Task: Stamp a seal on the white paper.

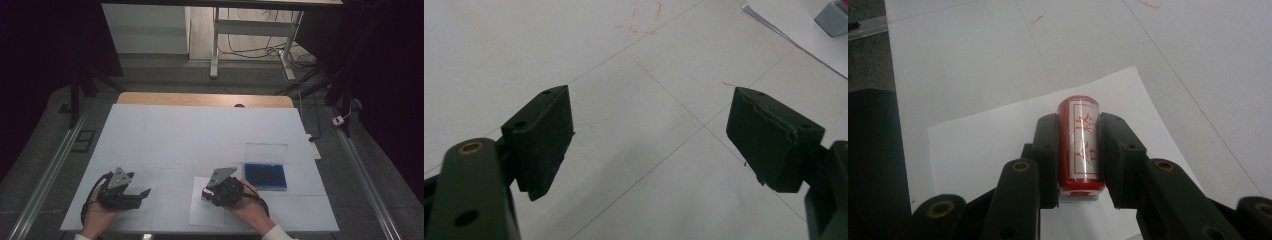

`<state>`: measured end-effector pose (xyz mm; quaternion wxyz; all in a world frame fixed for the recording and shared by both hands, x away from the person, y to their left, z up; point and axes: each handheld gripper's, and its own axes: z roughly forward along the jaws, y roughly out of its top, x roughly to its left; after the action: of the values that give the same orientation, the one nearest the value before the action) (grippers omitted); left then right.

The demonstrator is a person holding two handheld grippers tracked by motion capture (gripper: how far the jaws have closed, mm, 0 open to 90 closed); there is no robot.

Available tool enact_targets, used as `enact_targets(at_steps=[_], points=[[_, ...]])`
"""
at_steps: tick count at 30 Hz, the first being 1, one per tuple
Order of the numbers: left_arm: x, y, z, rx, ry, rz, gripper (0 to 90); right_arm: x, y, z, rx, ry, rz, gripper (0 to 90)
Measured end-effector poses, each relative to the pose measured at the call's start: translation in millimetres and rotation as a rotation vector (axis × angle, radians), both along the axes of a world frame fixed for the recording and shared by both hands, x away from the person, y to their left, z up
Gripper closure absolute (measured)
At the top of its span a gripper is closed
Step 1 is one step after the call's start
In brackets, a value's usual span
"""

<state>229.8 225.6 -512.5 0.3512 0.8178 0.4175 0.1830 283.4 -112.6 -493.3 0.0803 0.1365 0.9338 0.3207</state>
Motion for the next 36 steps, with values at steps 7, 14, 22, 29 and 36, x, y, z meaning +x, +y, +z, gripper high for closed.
enact_targets(at_steps=[7,14,22,29,36], points=[[-0.3,-0.9,-0.2,0.004,0.000,-0.002,19.1,-0.7,1.5,-1.0,-0.021,-0.010,0.003,70.2],[-1.2,-2.0,0.3,0.001,0.000,-0.001,19.1,0.0,2.4,-3.5,-0.032,0.000,0.003,70.4],[-1.3,-2.8,0.4,0.000,0.001,-0.001,19.1,0.4,1.3,-3.9,-0.029,0.004,0.002,70.5],[-0.2,-3.1,-0.6,0.001,0.004,0.002,19.1,0.4,0.4,-5.3,-0.016,0.000,0.003,70.5],[-0.5,-3.3,-0.4,0.001,0.004,0.002,19.1,0.3,-0.2,-6.2,-0.004,0.003,0.000,70.5]])
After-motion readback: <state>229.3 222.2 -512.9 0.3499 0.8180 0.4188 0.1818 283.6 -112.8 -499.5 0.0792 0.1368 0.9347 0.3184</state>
